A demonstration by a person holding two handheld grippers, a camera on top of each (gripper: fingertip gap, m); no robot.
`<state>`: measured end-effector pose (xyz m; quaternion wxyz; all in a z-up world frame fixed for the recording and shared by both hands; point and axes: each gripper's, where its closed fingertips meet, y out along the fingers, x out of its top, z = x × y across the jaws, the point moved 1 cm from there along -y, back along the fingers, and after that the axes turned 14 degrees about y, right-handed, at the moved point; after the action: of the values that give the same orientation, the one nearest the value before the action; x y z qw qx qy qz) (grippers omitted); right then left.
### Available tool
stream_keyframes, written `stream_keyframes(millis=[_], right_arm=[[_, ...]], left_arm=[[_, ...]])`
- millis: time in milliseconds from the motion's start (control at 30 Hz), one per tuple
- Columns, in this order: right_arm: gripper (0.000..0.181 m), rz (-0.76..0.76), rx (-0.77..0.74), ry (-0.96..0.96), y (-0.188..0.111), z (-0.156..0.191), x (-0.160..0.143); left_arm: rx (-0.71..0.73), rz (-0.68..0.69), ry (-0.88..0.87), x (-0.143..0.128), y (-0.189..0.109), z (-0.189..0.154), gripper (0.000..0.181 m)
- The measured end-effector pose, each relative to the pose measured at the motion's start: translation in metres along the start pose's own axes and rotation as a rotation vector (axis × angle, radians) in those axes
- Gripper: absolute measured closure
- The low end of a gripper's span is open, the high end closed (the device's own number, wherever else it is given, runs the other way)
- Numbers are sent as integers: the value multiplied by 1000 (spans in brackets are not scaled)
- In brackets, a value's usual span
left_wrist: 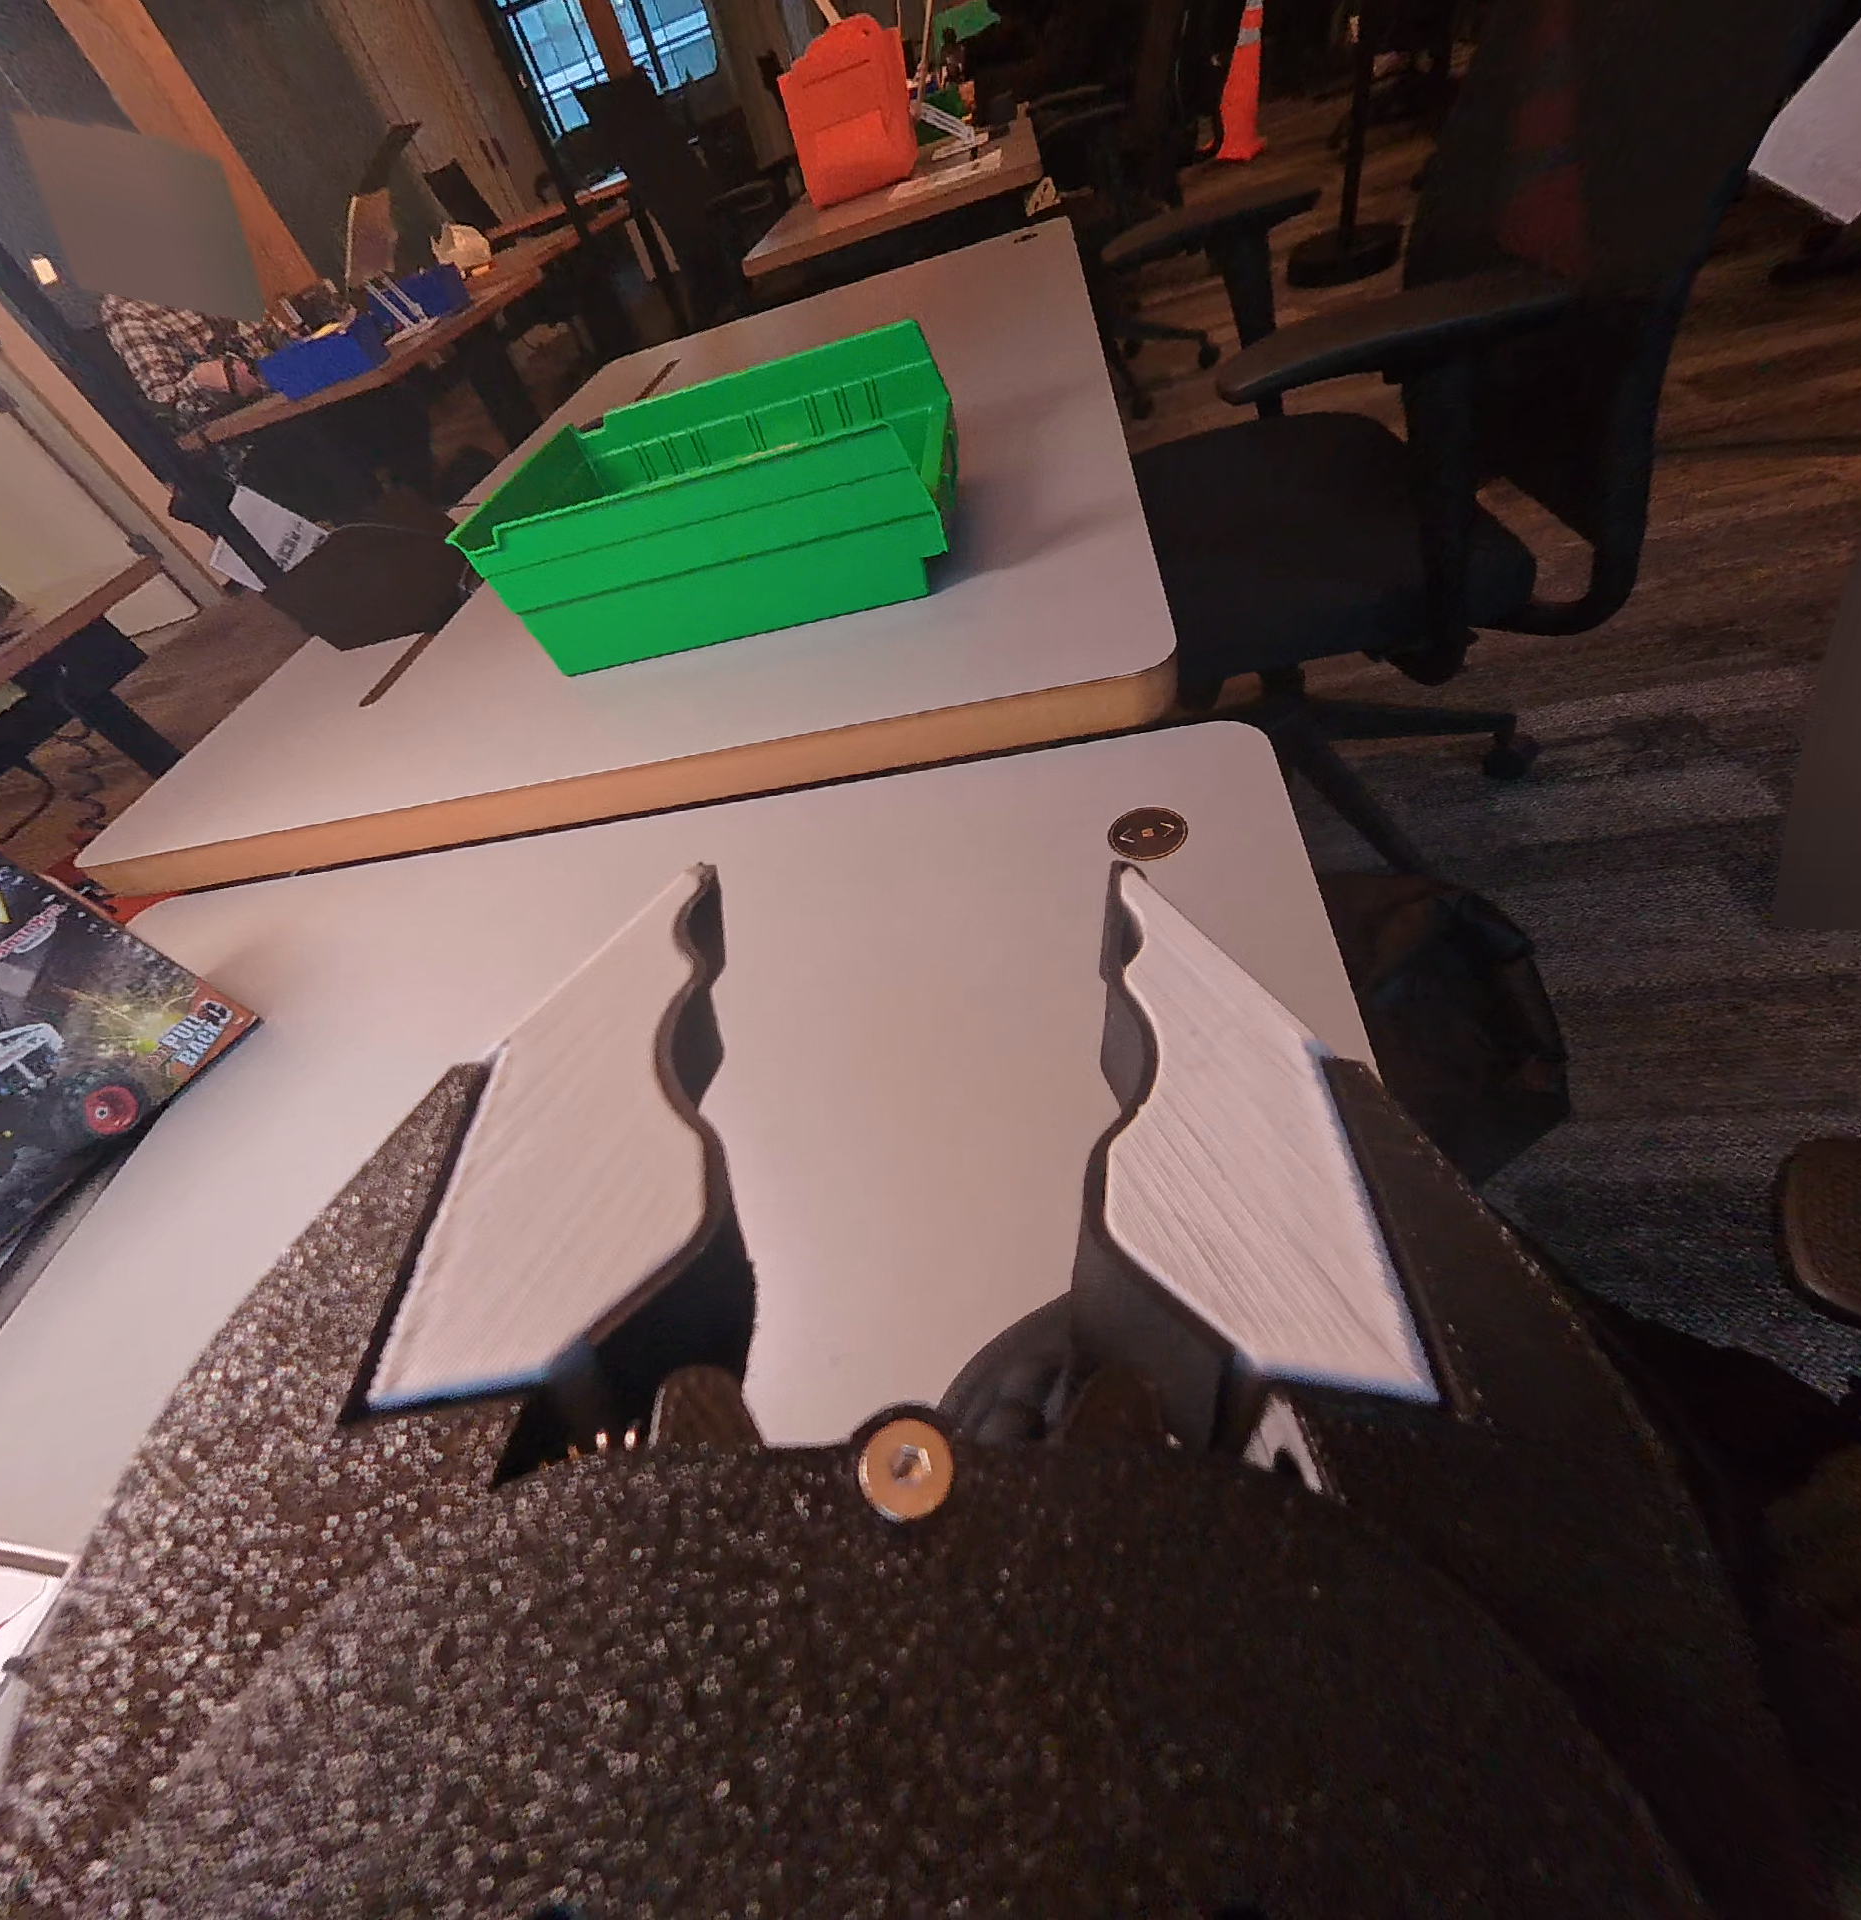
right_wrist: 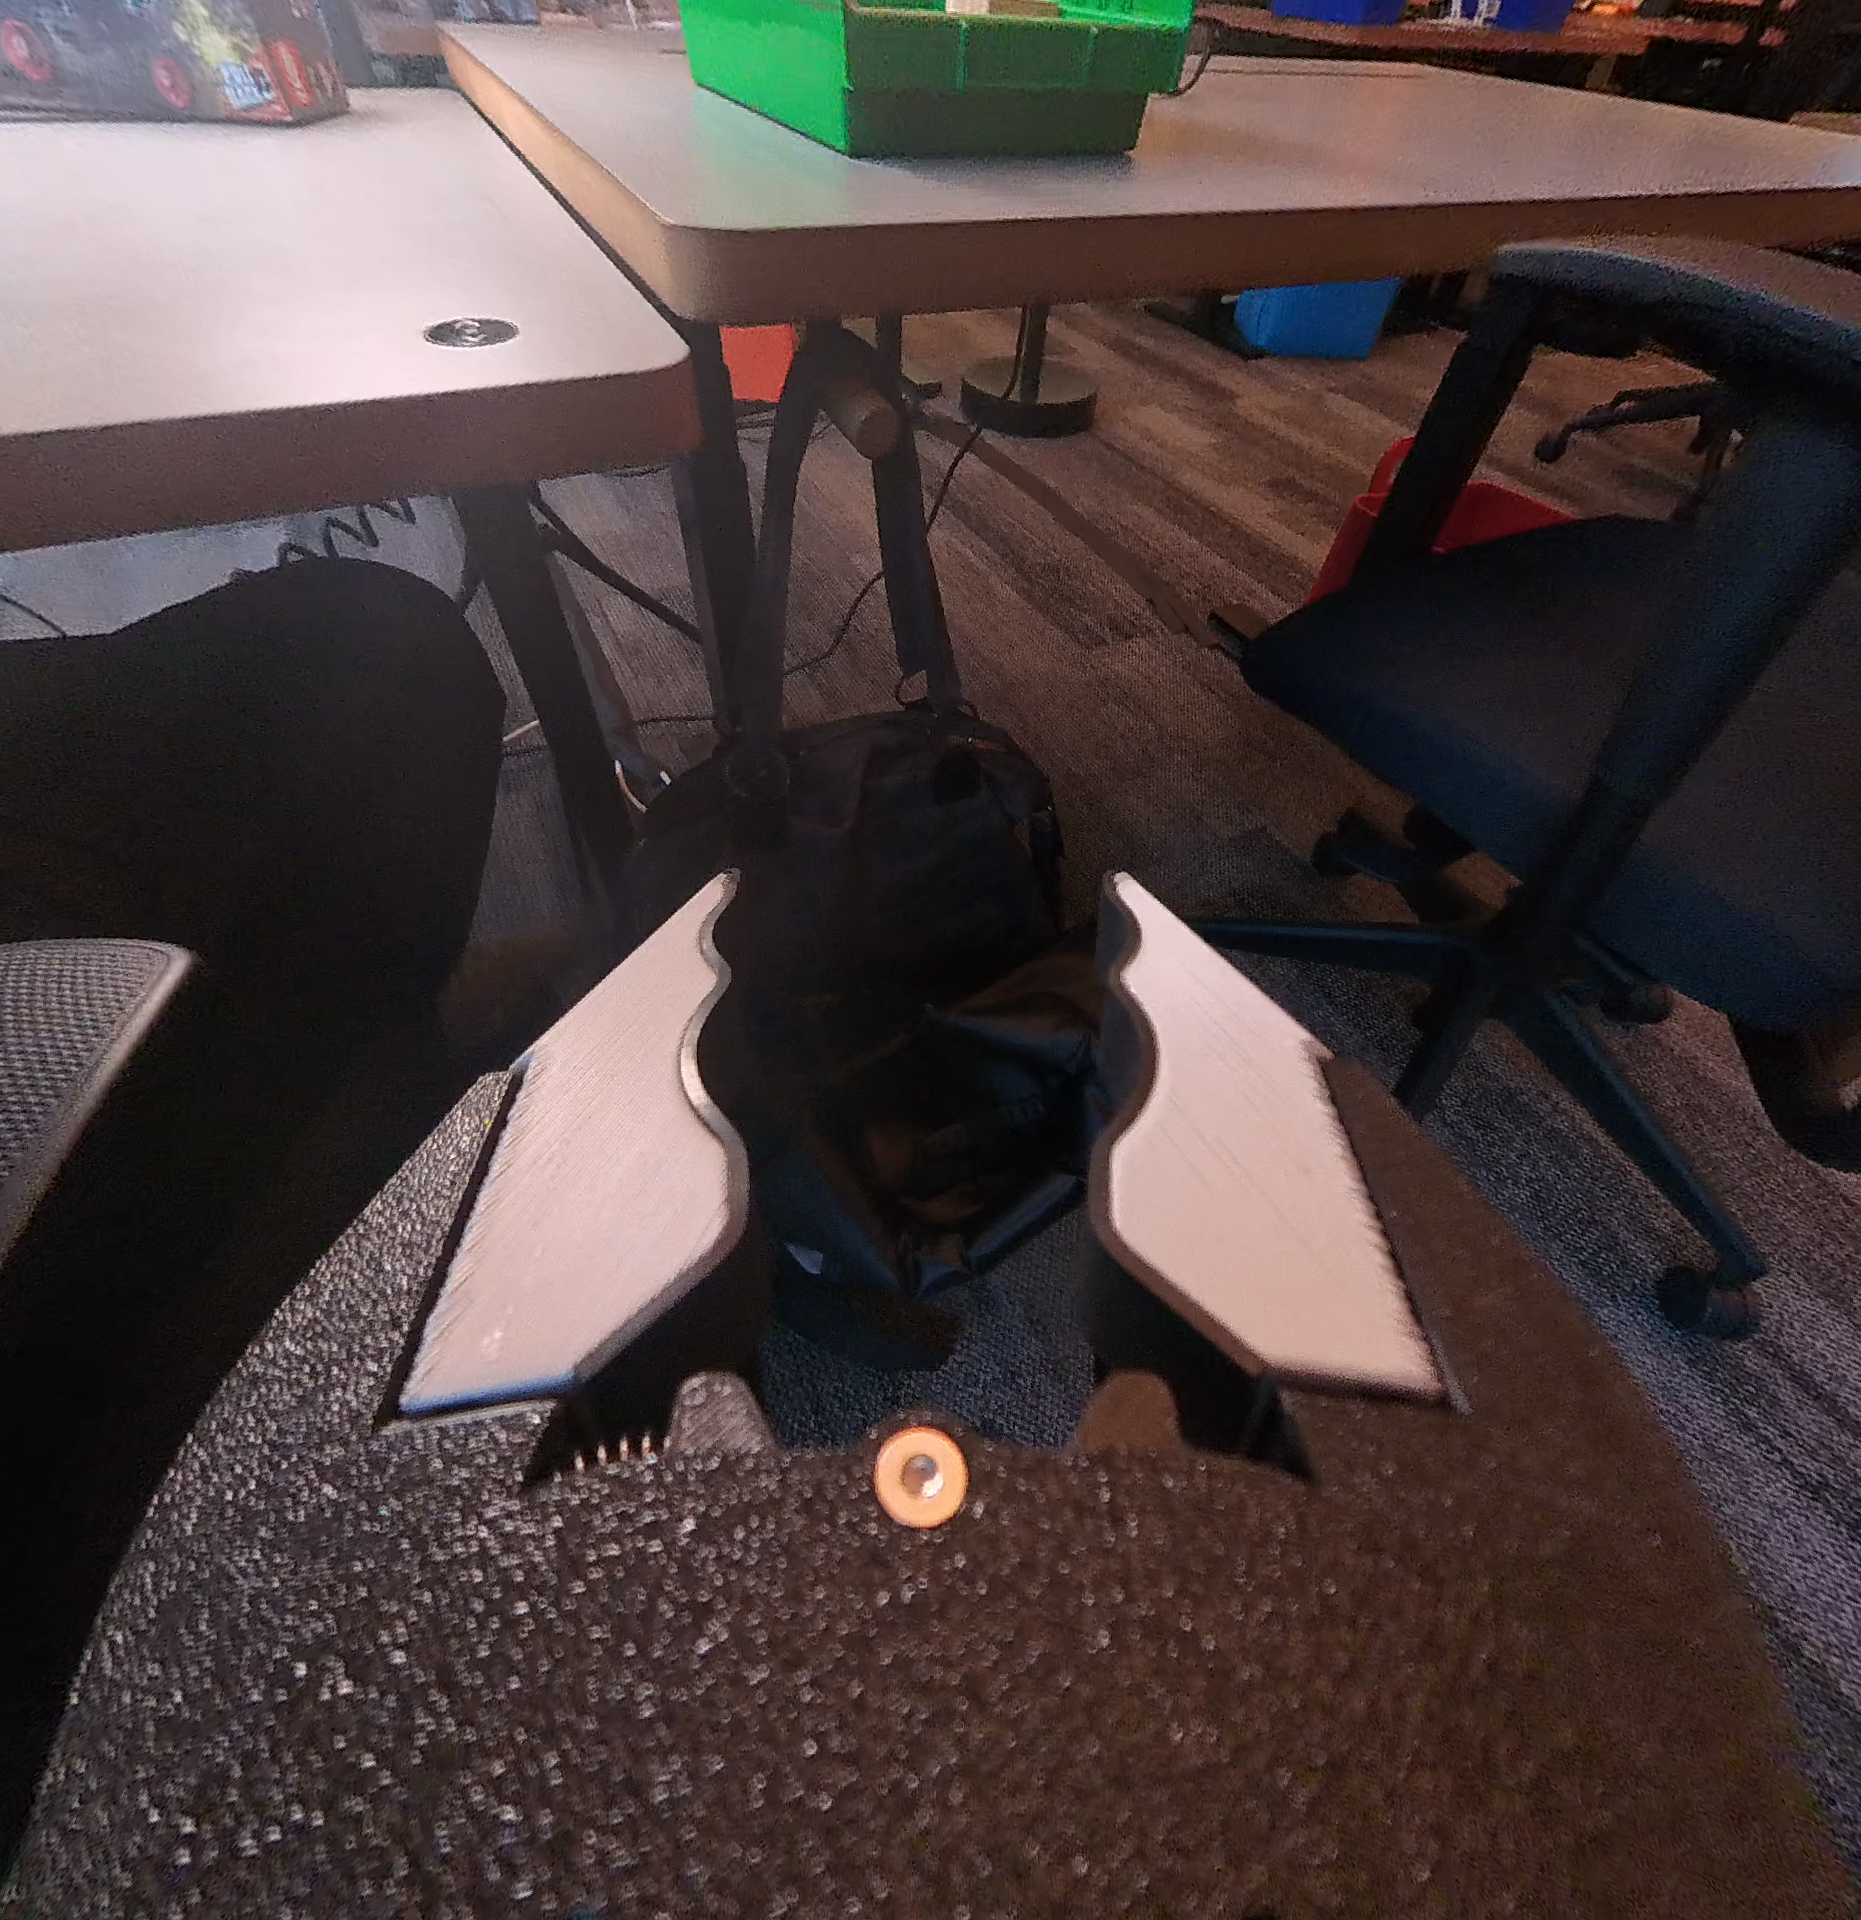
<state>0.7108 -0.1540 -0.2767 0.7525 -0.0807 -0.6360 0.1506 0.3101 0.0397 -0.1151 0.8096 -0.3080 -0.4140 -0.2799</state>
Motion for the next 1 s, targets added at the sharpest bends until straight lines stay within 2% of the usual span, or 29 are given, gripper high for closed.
stream_keyframes(millis=[167,300,433,567,667,867,1000], right_arm=[[115,11,20,-5,2,17,14],[115,56,54,-34,7,34,21],[114,98,109,-62,9,52,26],[113,131,155,-131,0,74,28],[113,129,189,-128,-18,96,24],[111,221,207,-172,-85,136,-33],[113,210,233,-189,-124,152,-47]], left_arm=[[-31,-28,-26,-4,-5,-5,109],[-39,-27,-65,-12,-20,-7,109],[-18,-22,-100,-21,-46,-15,108],[28,-25,-121,-32,-85,-35,108],[45,-18,-153,-45,-117,-57,108],[48,-4,-223,-68,-190,-108,108],[97,-12,-267,-71,-243,-141,108]])
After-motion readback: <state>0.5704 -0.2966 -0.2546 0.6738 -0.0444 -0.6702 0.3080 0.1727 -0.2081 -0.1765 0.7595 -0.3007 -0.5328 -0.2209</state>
